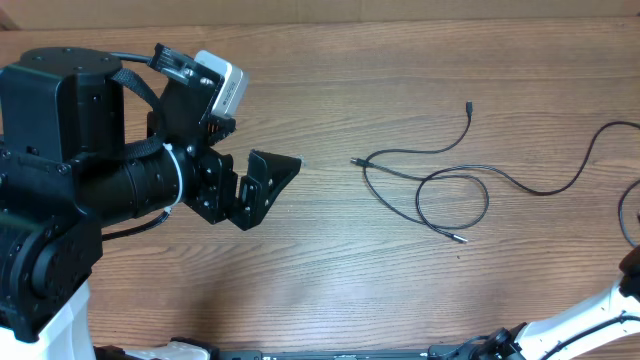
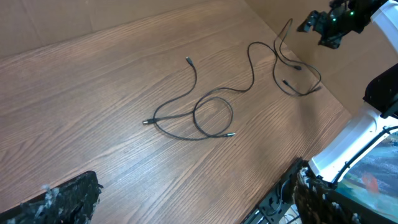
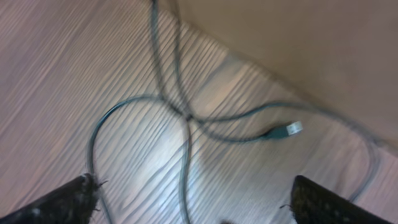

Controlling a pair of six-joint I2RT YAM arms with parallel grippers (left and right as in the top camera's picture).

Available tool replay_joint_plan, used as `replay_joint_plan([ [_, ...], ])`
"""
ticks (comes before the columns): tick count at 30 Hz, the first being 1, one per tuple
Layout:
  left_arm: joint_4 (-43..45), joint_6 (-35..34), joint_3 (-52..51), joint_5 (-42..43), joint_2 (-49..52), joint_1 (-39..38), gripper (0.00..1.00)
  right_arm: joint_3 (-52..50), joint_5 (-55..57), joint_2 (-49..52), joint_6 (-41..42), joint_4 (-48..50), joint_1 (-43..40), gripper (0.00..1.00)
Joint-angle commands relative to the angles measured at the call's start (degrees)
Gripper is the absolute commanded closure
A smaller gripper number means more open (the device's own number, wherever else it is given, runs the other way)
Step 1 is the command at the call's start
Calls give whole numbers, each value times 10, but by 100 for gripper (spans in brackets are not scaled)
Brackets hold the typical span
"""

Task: Untangle cables
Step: 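Bring the right gripper back to the cables and grasp a strand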

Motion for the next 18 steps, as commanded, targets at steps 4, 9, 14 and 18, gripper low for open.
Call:
replay_joint_plan([
  [4,-1,0,0,8,2,4,0,2,-127,-26,-71,-38,54,0],
  [9,-1,-1,0,7,2,4,0,-4,-129,-25,-10,-103,128,0],
  [14,-1,-3,0,7,2,4,0,-37,-128,-25,143,-170,206,0],
  [18,-1,-3,0,7,2,4,0,-85,-122,-25,262,-194,263,0],
])
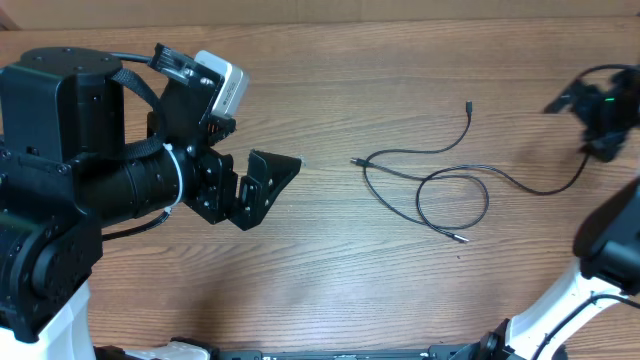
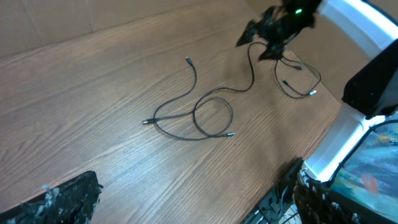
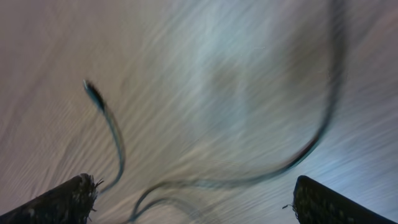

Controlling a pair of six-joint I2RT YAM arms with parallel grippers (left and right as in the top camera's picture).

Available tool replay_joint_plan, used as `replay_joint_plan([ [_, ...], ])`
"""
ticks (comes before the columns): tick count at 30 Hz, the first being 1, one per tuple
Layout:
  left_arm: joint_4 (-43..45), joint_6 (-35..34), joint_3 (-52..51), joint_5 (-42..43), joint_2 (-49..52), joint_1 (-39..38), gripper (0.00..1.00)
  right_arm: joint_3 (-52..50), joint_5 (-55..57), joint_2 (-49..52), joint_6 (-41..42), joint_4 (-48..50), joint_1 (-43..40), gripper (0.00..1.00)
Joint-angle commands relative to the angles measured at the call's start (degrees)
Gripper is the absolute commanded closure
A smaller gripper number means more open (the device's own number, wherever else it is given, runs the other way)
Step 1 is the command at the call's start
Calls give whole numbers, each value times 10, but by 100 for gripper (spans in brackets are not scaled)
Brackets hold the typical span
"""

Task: Untangle cables
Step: 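Bring the right gripper back to the cables and grasp a strand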

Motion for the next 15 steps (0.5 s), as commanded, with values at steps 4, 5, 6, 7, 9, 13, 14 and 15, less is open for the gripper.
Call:
replay_joint_plan([
  [4,-1,-1,0,7,2,4,0,-77,1,-21,205,4,74,0],
  [5,-1,-1,0,7,2,4,0,-85,3,-21,214,11,84,0],
  [6,-1,0,0,6,2,4,0,-92,7,-21,222,19,97,0],
  [7,-1,1,0,4,2,4,0,-96,10,-21,223,25,109,0],
  [9,-1,3,0,-2,2,4,0,-100,19,-21,226,36,136,0],
  [13,-1,7,0,-12,2,4,0,-100,94,-21,307,16,184,0],
  [14,-1,7,0,-12,2,4,0,-100,110,-21,334,11,193,0],
  [15,-1,7,0,-12,2,4,0,-100,118,-21,356,10,202,0],
])
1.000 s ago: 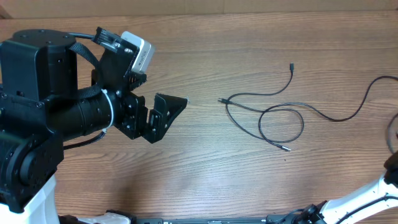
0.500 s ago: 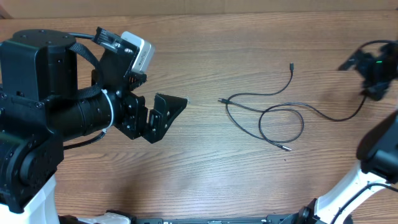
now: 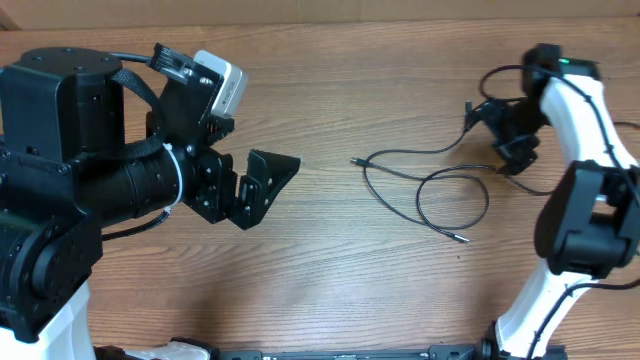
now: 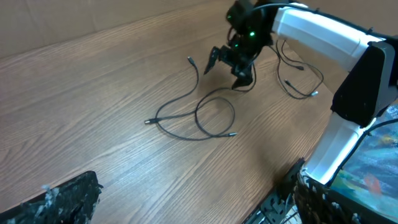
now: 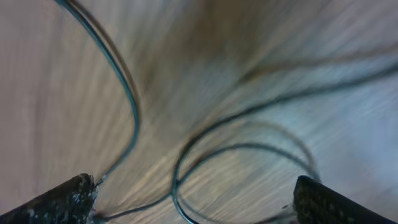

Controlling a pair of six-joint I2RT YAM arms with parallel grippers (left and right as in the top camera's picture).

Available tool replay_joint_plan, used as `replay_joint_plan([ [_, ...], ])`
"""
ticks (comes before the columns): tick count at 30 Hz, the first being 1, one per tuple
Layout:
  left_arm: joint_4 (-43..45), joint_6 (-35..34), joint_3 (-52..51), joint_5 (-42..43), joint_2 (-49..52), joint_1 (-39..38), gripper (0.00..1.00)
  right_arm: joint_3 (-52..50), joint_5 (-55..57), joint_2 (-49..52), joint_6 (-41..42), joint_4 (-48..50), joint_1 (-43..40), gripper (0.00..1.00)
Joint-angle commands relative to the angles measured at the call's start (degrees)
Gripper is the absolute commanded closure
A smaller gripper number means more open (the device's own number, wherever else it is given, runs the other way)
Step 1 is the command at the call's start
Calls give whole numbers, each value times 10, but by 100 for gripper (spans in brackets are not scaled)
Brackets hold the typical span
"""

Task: Untangle cables
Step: 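Bring the right gripper back to the cables and grasp a strand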

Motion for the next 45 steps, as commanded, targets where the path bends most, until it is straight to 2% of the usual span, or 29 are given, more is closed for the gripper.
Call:
replay_joint_plan([
  [1,-1,7,0,-7,2,4,0,-1,66,-21,116,-2,24,0],
  [6,-1,7,0,-7,1,4,0,-1,108,-21,212,-16,40,0],
  [12,-1,11,0,-7,2,4,0,-2,184,-21,213,-41,41,0],
  [16,-1,11,0,-7,2,4,0,-19,192,-21,214,-35,42,0],
  [20,-1,11,0,-7,1,4,0,-62,206,-21,205,3,42,0],
  [24,-1,11,0,-7,2,4,0,-102,221,-21,160,45,39,0],
  [29,-1,11,0,-7,2,4,0,-147,226,-22,158,94,39,0],
  [34,-1,11,0,-6,2,4,1,-223,205,-22,153,194,38,2],
  [35,-1,11,0,-6,2,4,0,-238,194,-22,138,220,37,13],
  [36,-1,11,0,-6,2,4,0,-254,178,-22,116,250,36,35],
  [37,-1,11,0,-5,2,4,0,-268,166,-22,101,275,35,68],
  [38,-1,11,0,-5,2,4,0,-278,160,-22,98,290,34,96],
  [42,-1,11,0,-5,2,4,0,-296,148,-22,86,329,32,96],
  [45,-1,11,0,-5,7,4,0,-291,125,-35,18,361,32,96],
])
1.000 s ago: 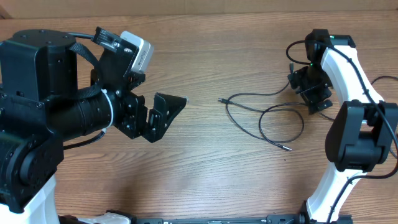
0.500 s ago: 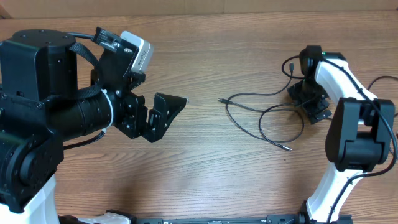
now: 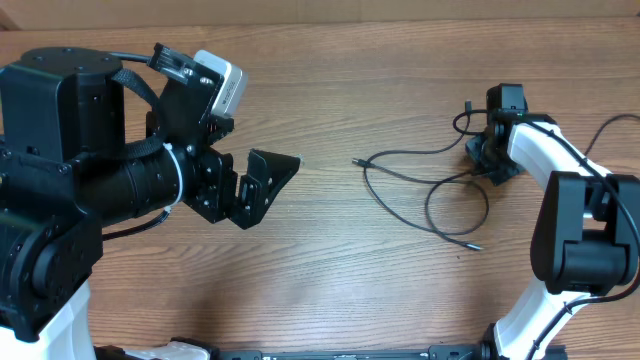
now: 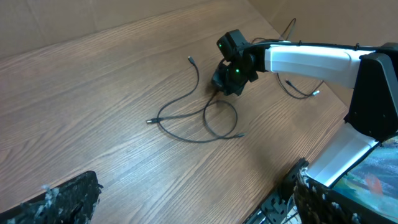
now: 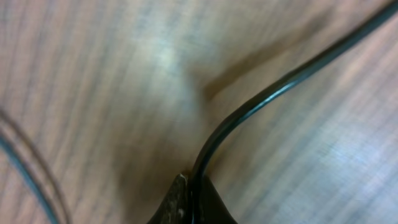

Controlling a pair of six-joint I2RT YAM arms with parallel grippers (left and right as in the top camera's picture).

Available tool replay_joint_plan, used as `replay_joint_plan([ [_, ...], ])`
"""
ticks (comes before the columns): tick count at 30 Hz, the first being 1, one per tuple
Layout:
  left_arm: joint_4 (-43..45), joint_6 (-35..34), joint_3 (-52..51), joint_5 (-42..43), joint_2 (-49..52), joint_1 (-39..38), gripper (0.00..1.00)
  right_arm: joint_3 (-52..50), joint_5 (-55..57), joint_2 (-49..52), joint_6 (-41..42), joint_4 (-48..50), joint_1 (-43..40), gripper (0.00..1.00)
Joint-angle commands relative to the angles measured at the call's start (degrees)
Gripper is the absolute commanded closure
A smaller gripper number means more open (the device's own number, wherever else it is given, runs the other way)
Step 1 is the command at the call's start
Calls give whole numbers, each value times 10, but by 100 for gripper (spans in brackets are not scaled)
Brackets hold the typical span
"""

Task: Untangle cables

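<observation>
A thin black cable (image 3: 430, 185) lies in a loop at the table's middle right, with plug ends at the left, the top and the lower right; the left wrist view shows the cable (image 4: 186, 118) too. My right gripper (image 3: 487, 158) is down at the loop's right side. In its own view the right gripper (image 5: 191, 190) is shut on the black cable (image 5: 249, 115), which runs up and right from the fingertips. My left gripper (image 3: 270, 190) hangs open over the table's left half, well away from the cable, with nothing between its fingers (image 4: 62, 199).
A second black cable (image 3: 612, 128) lies at the table's right edge, and the left wrist view shows this second cable (image 4: 298, 92) beyond the right arm (image 4: 311, 59). The left arm's bulky body (image 3: 70, 190) fills the left side.
My right gripper was open above the cable's right part; now it is lower and shut on the cable. The loop has shifted slightly, its lower end further right. The left arm has not moved.
My right gripper was open over the second cable at the table's right edge. Then it stood further left, by the long cable's right stretch. Then it hung open over the loop's right side, and now it is shut on the cable there. The left arm stayed still.
</observation>
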Motion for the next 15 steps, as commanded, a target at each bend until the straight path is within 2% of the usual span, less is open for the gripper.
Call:
replay_joint_plan([
  [1,-1,11,0,-3,8,4,0,-18,-50,18,-78,16,-2,96],
  [7,-1,11,0,-3,31,4,0,63,-103,-75,-153,5,-2,96],
  [15,-1,11,0,12,64,4,0,211,-117,-200,-197,-114,-6,96],
])
